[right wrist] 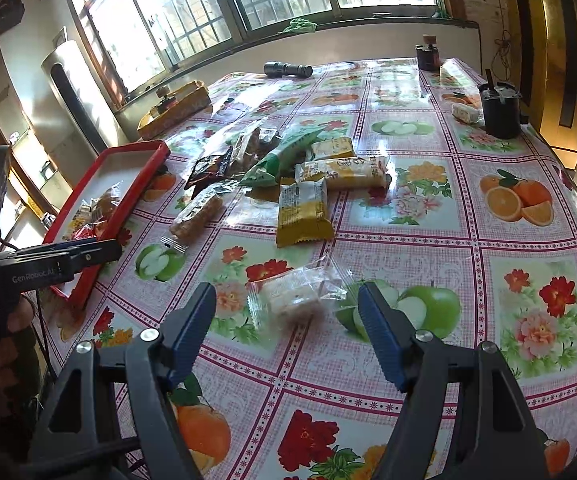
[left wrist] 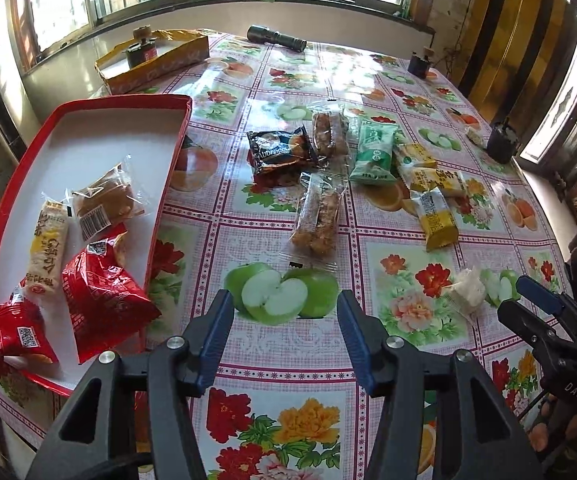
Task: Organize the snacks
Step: 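Move both grippers back toward the remaining snacks, then grasp the clear bag of brown sticks with the left gripper, then grasp the clear bag of white cake with the right gripper while the left lifts its bag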
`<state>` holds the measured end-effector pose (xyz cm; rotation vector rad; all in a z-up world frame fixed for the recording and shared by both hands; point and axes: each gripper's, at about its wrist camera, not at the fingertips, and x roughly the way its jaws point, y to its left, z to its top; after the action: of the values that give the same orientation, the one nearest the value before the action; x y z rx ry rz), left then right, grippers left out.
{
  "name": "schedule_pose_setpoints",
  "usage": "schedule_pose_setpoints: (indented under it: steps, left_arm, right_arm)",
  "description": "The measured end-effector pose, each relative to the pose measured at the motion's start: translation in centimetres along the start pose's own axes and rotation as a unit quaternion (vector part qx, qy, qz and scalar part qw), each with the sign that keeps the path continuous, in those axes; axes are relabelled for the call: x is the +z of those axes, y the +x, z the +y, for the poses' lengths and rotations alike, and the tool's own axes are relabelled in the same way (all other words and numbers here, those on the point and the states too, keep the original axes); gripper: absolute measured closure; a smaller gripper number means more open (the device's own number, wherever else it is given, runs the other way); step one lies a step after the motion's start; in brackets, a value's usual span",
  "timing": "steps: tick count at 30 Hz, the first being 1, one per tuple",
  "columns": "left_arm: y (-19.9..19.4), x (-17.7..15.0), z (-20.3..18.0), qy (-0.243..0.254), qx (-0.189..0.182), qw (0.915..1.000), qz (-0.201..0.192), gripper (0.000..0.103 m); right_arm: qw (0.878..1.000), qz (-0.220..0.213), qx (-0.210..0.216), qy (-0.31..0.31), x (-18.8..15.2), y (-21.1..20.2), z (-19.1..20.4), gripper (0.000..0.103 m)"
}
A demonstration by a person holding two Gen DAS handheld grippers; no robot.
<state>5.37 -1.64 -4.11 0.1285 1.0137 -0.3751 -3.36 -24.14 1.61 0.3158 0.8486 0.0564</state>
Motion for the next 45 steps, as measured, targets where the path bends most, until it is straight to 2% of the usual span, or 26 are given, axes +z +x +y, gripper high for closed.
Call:
schedule_pose_setpoints:
  steps: [6,12,19,29,31,33,34,35,37,39,45]
  left_arm:
    - [0.5,0.2,-0.3,0.002,-0.002,1.0000,0.005,0.048]
    - [1.5,1.1,-0.9,0.014,-0.007,0.9998,0.012,0.047]
    - [4.9,3.8,-1.7,0.030,-0.008,0.9991,0.029,0.046]
    - [9.5,6.3,-3.3,0.046,-0.009,0.9968,0.065,0.046]
    - [10.0,6.5,-3.7,0.050,0.003,0.9970,0.058,0.046]
    - [10.1,6.5,-3.9,0.052,0.002,0.9972,0.054,0.046]
    - [10.1,6.5,-3.9,0.052,0.002,0.9973,0.052,0.050]
    - [10.0,6.4,-3.9,0.054,0.003,0.9974,0.047,0.060]
    - [9.7,6.2,-3.9,0.056,-0.002,0.9974,0.045,0.070]
    - [9.4,6.0,-3.8,0.052,-0.005,0.9975,0.047,0.070]
    - [8.0,4.5,-3.5,0.045,-0.014,0.9978,0.046,0.070]
  right_arm:
    - [1.000,0.010,-0.002,-0.002,-0.1,0.4,-0.1,0.029]
    - [0.999,0.026,-0.008,-0.025,0.0,1.3,0.8,0.023]
    - [0.995,0.056,-0.039,-0.076,1.1,3.6,1.6,0.019]
    - [0.991,0.087,-0.040,-0.093,1.1,5.4,1.8,0.019]
    - [0.990,0.091,-0.041,-0.095,0.9,5.6,1.8,0.022]
    - [0.990,0.089,-0.047,-0.100,0.9,5.5,1.9,0.030]
    - [0.990,0.088,-0.049,-0.102,0.9,5.5,1.9,0.032]
    - [0.989,0.088,-0.051,-0.106,0.9,5.5,1.9,0.035]
    - [0.989,0.085,-0.054,-0.110,0.8,5.4,2.0,0.042]
    - [0.989,0.083,-0.056,-0.112,0.8,5.3,2.0,0.052]
    - [0.993,0.067,-0.040,-0.086,1.3,4.4,1.6,0.065]
